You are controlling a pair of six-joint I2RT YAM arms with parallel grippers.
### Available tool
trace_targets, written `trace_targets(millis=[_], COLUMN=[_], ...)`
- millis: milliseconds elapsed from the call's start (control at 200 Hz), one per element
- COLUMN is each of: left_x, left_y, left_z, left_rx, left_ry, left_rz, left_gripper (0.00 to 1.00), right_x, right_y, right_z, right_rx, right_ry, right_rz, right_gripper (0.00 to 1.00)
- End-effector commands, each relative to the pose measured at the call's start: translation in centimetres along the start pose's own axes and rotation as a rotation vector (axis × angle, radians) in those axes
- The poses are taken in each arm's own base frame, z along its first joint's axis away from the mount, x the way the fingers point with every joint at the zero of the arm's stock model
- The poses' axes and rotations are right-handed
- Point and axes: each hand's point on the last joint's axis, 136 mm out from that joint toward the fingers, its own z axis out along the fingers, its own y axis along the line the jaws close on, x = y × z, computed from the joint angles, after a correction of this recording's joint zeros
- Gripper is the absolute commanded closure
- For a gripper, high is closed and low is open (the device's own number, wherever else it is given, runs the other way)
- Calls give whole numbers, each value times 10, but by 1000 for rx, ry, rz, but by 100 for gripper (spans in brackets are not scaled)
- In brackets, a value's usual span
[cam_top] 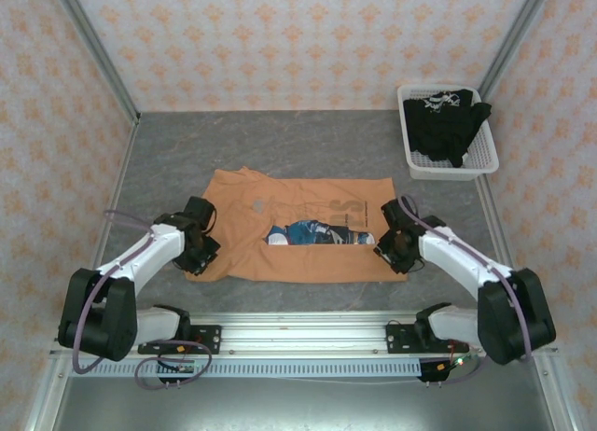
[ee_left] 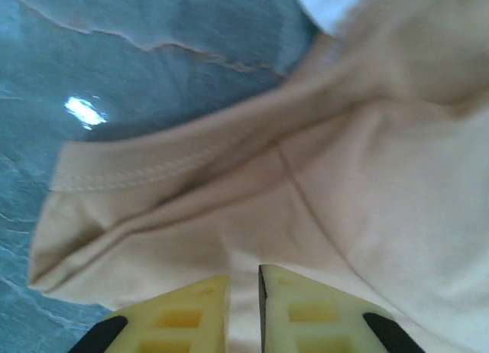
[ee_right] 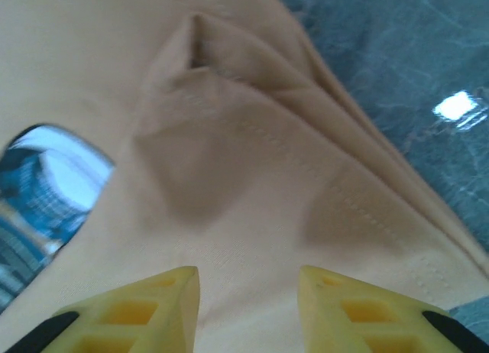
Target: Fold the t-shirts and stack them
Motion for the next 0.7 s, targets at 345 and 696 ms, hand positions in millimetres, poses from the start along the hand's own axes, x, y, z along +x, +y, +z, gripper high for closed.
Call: trace_targets(millis=[345,696], left_x=[-38,-19], left_y=[49,88], left_z=[11,1], left_rx=[-227,-275], left_ry=[-99,-117], left_rz=[-83,-188], left_gripper=[89,88], right_x=[-7,17], right_y=[-60,-47], right_z=[16,6], right_rx=[352,282], right_ry=[8,74], right_rz=[33,-2], right_gripper=[65,60])
